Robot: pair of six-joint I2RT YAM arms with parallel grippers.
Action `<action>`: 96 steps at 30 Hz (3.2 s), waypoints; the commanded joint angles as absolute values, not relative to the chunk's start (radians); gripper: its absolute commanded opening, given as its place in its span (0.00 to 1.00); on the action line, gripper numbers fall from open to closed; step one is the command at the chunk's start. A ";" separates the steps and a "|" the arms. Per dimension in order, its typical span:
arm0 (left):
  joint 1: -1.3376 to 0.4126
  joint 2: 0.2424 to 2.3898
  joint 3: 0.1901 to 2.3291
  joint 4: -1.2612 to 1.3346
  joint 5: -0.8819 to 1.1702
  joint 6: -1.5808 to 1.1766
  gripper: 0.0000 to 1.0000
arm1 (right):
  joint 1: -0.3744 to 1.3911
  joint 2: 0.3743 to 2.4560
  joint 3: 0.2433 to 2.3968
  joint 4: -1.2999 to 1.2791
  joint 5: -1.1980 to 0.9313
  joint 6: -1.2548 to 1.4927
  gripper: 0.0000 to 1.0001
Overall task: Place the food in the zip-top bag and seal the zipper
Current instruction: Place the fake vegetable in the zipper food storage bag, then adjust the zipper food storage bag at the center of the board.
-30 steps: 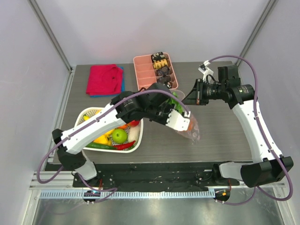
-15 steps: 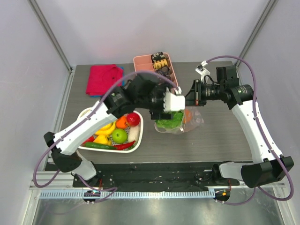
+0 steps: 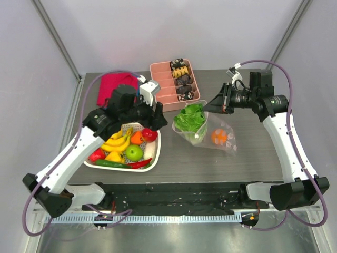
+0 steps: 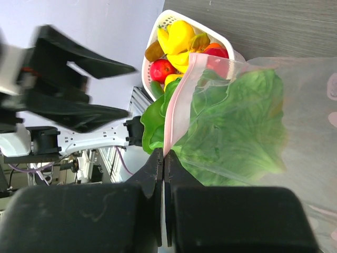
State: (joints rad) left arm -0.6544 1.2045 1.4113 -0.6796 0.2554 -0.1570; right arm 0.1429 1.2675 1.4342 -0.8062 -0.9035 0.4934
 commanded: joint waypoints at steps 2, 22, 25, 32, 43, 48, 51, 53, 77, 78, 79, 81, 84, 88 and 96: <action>-0.650 1.287 1.373 -0.611 0.339 -0.388 0.63 | 0.146 1.243 1.437 -0.713 -0.937 0.563 0.01; -0.630 1.364 1.279 -0.485 0.508 -0.583 0.38 | 0.146 1.232 1.424 -0.703 -0.939 0.571 0.01; -0.630 1.364 1.261 -0.474 0.505 -0.594 0.38 | 0.146 1.232 1.424 -0.703 -0.939 0.571 0.01; -0.630 1.400 1.269 -0.459 0.508 -0.621 0.38 | 0.144 1.227 1.420 -0.703 -0.943 0.572 0.01; -0.627 1.436 1.345 -0.563 0.555 -0.555 0.07 | 0.144 1.227 1.425 -0.715 -0.930 0.551 0.01; -0.632 1.408 1.460 -0.644 0.626 -0.487 0.00 | 0.146 1.216 1.440 -0.816 -0.833 0.448 0.01; -0.640 1.417 1.567 -0.716 0.657 -0.428 0.00 | 0.144 1.198 1.462 -0.870 -0.787 0.384 0.01; -0.646 1.437 1.626 -0.779 0.693 -0.381 0.00 | 0.146 1.189 1.482 -0.906 -0.779 0.353 0.01; -0.537 1.462 1.776 -0.992 0.620 -0.170 0.76 | 0.146 1.158 1.485 -0.965 -0.750 0.314 0.01; -0.499 1.451 1.773 -1.026 0.621 -0.126 0.84 | 0.146 1.155 1.480 -0.966 -0.735 0.311 0.01; -0.459 1.421 1.766 -1.043 0.652 -0.095 0.90 | 0.146 1.155 1.476 -0.972 -0.733 0.305 0.01; -0.326 1.391 1.753 -1.103 0.695 -0.010 0.96 | 0.146 1.154 1.463 -0.976 -0.732 0.304 0.01; -0.200 1.348 1.732 -1.245 0.654 0.242 0.97 | 0.146 1.161 1.459 -0.976 -0.732 0.302 0.01; -0.069 1.338 1.653 -1.405 0.551 0.453 0.89 | 0.147 1.170 1.465 -0.974 -0.730 0.301 0.01; -0.014 1.339 1.396 -1.280 0.220 0.479 0.75 | 0.146 1.170 1.434 -0.963 -0.712 0.304 0.01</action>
